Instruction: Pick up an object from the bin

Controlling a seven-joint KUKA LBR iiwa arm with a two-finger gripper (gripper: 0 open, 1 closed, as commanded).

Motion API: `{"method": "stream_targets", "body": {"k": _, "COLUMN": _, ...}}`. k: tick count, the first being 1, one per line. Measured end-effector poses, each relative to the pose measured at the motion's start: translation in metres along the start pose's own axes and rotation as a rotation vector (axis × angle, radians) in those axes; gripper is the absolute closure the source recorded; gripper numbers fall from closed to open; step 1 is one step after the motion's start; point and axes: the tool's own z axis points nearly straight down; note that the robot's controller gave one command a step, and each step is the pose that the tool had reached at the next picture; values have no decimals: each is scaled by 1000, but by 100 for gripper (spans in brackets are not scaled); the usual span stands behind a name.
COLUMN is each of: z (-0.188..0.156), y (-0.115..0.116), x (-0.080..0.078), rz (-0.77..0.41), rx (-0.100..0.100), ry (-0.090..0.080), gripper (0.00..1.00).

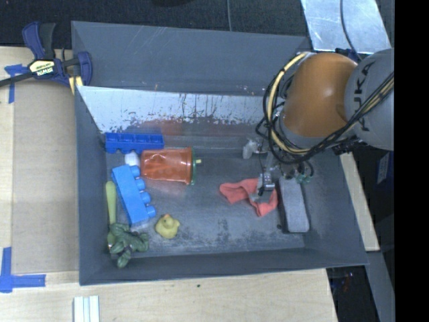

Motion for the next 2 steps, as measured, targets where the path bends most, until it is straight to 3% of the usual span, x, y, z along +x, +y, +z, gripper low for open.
{"method": "stream_targets", "body": {"k": 1, "z": -5, "y": 0, "x": -1, "rz": -1, "rx": 0, "ry": -8, "gripper": 0}}
{"method": "stream_targets", "body": {"k": 2, "z": 35, "y": -19, "x": 8, "rz": 95, "rx": -1, "ry": -15, "gripper": 0}}
